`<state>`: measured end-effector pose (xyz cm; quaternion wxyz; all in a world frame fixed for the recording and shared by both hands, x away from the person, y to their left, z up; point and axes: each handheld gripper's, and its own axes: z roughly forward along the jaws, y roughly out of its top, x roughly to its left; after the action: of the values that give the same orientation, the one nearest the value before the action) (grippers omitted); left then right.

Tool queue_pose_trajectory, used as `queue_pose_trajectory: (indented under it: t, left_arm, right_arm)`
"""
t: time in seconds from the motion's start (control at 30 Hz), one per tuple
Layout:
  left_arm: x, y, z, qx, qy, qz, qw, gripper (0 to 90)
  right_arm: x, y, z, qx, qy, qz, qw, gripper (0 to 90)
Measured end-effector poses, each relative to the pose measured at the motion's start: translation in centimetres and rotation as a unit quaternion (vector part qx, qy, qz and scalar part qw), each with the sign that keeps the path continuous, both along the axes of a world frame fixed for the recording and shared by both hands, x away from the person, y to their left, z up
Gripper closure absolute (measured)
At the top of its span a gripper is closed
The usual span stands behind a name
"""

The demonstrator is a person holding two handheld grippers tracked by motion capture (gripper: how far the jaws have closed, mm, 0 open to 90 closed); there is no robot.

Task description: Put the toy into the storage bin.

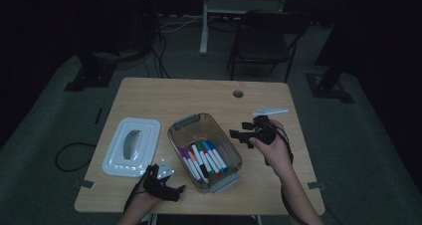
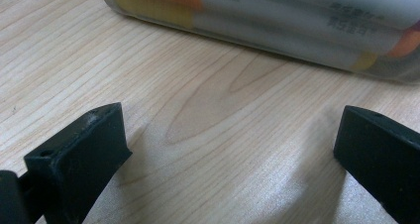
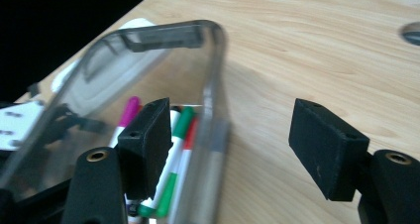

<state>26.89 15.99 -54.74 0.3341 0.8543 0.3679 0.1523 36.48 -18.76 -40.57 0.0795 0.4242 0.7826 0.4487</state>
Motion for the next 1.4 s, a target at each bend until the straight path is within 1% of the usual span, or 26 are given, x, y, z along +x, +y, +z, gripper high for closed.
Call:
queue_pose_trajectory:
  t: [0.13,0.23,0.3,0.37,0.43,0.67,0.73,0.83,0.97,1.03,1.07,1.13,1.2,1.23,1.33,1.4]
  left_arm:
    - [0.0,0.0,0.0,0.000,0.001,0.000,1.0000,0.6]
    - [0.0,0.0,0.0,0.000,0.001,0.000,1.0000,0.7]
    - [0.0,0.0,0.0,0.001,0.000,0.000,1.0000,0.6]
    - [0.0,0.0,0.0,0.000,0.000,0.000,1.0000,0.7]
    - [0.0,0.0,0.0,0.000,0.000,0.000,1.0000,0.7]
    - [0.0,0.0,0.0,0.002,0.000,-0.001,1.0000,0.6]
    - [0.0,0.0,0.0,0.002,0.000,-0.001,1.0000,0.6]
    - [0.0,0.0,0.0,0.002,0.000,-0.001,1.0000,0.6]
    - [0.0,0.0,0.0,0.002,0.000,0.001,1.0000,0.6]
    - [-0.1,0.0,0.0,0.002,0.001,0.002,1.0000,0.6]
    - [-0.1,0.0,0.0,0.002,0.001,0.003,1.0000,0.6]
    - [-0.1,0.0,0.0,0.002,0.001,0.005,1.0000,0.6]
    - [-0.1,0.0,0.0,0.002,0.000,0.006,1.0000,0.6]
    - [-0.2,0.0,0.0,0.002,0.001,0.008,1.0000,0.6]
    - [-0.2,-0.1,0.0,0.001,0.000,0.011,0.9999,0.6]
    - [-0.3,-0.1,0.0,0.000,0.000,0.014,0.9999,0.6]
  right_arm:
    - [0.0,-1.5,-1.2,-0.009,0.002,-0.023,0.9997,31.9]
    - [-0.2,-2.5,-2.5,-0.019,-0.001,-0.040,0.9990,31.9]
    - [-0.3,-3.1,-3.5,-0.023,-0.008,-0.057,0.9981,31.9]
    - [-0.5,-3.6,-4.6,-0.030,-0.009,-0.068,0.9972,31.9]
    - [-0.6,-4.0,-5.6,-0.043,-0.012,-0.082,0.9956,32.0]
    - [-1.0,-5.2,-8.6,-0.066,-0.023,-0.125,0.9897,32.4]
    - [-1.1,-5.4,-9.6,-0.081,-0.023,-0.135,0.9872,32.3]
    - [-1.2,-5.7,-10.9,-0.087,-0.019,-0.149,0.9849,32.3]
    - [-1.2,-5.9,-12.4,-0.110,-0.016,-0.161,0.9807,32.6]
    - [-1.2,-6.1,-13.1,-0.111,-0.011,-0.170,0.9791,34.6]
    - [-1.2,-6.2,-13.3,-0.112,-0.007,-0.171,0.9789,34.5]
    - [-1.2,-6.2,-13.8,-0.118,-0.008,-0.176,0.9772,34.0]
    - [-1.3,-6.3,-14.1,-0.127,-0.018,-0.181,0.9750,32.5]
    - [-1.4,-6.3,-14.2,-0.128,-0.023,-0.183,0.9746,32.0]
    - [-1.4,-6.4,-14.3,-0.130,-0.022,-0.190,0.9728,26.4]
    - [-1.3,-6.4,-14.3,-0.133,-0.015,-0.205,0.9695,19.5]
